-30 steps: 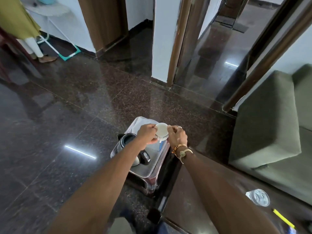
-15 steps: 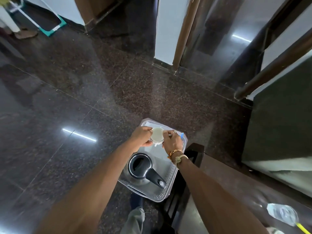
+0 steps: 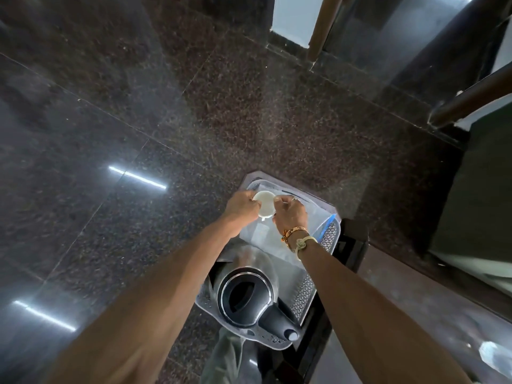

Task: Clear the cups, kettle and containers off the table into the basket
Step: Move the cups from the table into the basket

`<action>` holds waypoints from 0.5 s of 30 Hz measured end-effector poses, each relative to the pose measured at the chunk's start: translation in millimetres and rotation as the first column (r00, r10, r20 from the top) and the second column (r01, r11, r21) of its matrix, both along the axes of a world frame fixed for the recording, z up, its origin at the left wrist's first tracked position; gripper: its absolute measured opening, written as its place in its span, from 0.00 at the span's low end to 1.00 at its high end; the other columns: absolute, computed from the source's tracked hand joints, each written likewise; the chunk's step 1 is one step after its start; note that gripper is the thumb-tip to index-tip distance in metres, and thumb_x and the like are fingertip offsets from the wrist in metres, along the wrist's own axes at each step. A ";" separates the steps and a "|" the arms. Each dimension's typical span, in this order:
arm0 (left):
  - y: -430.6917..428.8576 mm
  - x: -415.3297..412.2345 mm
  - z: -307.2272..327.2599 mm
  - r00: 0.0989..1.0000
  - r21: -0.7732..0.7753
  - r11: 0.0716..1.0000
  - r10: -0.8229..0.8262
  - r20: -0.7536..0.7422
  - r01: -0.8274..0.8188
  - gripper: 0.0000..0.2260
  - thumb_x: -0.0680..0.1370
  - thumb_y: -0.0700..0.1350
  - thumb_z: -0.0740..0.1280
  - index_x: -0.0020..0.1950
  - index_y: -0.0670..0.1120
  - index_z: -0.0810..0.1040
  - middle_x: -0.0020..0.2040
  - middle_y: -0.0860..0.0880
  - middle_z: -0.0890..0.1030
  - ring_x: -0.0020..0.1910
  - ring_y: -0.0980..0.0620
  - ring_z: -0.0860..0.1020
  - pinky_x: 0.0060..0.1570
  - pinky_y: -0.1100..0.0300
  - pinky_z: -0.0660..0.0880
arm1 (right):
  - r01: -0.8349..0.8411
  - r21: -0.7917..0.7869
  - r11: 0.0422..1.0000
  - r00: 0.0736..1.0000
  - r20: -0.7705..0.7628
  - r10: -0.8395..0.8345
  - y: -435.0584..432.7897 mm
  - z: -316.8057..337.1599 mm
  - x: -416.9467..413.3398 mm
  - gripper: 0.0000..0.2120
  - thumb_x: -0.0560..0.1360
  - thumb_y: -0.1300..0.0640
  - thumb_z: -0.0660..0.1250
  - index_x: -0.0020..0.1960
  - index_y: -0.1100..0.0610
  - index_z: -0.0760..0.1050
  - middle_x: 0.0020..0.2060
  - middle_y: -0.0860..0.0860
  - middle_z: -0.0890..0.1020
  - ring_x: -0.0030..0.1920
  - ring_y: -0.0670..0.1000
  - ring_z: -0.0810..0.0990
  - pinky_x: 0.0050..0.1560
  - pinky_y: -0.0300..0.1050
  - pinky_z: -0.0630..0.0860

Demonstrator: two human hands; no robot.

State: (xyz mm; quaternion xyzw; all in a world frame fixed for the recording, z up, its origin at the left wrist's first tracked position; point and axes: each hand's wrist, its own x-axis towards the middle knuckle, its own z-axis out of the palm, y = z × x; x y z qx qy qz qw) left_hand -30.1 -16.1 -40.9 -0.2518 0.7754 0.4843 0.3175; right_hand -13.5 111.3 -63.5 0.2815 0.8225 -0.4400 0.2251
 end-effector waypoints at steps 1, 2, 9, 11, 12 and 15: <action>0.5 -1.1 -4.7 1.000 -0.015 1.000 0.005 -0.006 -0.006 0.15 0.77 0.38 0.67 0.64 0.43 0.79 0.57 0.43 0.81 0.55 0.44 0.80 0.54 0.47 0.81 | 0.010 -0.001 1.000 1.000 0.007 -0.010 -0.3 -6.6 -2.0 0.12 0.79 0.50 0.62 0.53 0.55 0.82 0.45 0.59 0.86 0.49 0.60 0.83 0.50 0.46 0.75; 1.5 -2.4 -8.7 1.000 -0.031 1.000 -0.003 -0.018 0.003 0.14 0.77 0.39 0.67 0.62 0.44 0.80 0.55 0.44 0.82 0.54 0.44 0.81 0.53 0.46 0.81 | 0.018 0.001 1.000 1.000 0.013 -0.018 -0.6 -11.5 -3.3 0.12 0.79 0.51 0.62 0.53 0.55 0.82 0.44 0.59 0.86 0.49 0.60 0.83 0.49 0.45 0.75; 6.4 2.2 -15.6 0.991 -0.068 0.990 -0.127 -0.039 0.124 0.09 0.78 0.41 0.66 0.56 0.43 0.80 0.50 0.44 0.83 0.48 0.46 0.82 0.51 0.47 0.81 | 0.047 -0.008 0.999 0.999 -0.009 -0.047 2.3 -24.9 -4.3 0.12 0.80 0.53 0.62 0.57 0.55 0.82 0.48 0.58 0.85 0.51 0.60 0.82 0.51 0.48 0.76; 7.7 4.2 -11.2 0.991 -0.085 0.988 -0.130 -0.033 0.127 0.08 0.79 0.43 0.65 0.55 0.42 0.79 0.51 0.44 0.83 0.49 0.46 0.82 0.51 0.50 0.81 | 0.015 0.001 1.000 1.000 -0.019 -0.015 5.7 -20.5 -0.4 0.13 0.80 0.51 0.62 0.59 0.55 0.81 0.50 0.57 0.85 0.53 0.59 0.82 0.53 0.47 0.76; 8.2 5.8 -8.5 0.992 -0.090 0.988 -0.125 -0.031 0.122 0.08 0.79 0.43 0.64 0.54 0.42 0.78 0.52 0.43 0.82 0.50 0.45 0.81 0.51 0.50 0.81 | 0.009 0.005 1.000 1.000 -0.026 -0.009 7.6 -14.6 2.6 0.14 0.80 0.51 0.62 0.59 0.55 0.81 0.52 0.57 0.85 0.54 0.59 0.81 0.53 0.46 0.74; 5.8 12.5 6.5 0.993 -0.115 0.987 -0.115 -0.006 0.114 0.11 0.80 0.44 0.64 0.57 0.40 0.79 0.54 0.42 0.81 0.53 0.43 0.81 0.56 0.45 0.79 | -0.014 0.056 0.998 0.999 -0.042 0.017 18.7 6.4 14.1 0.15 0.82 0.51 0.60 0.61 0.58 0.79 0.57 0.58 0.83 0.58 0.59 0.79 0.51 0.43 0.68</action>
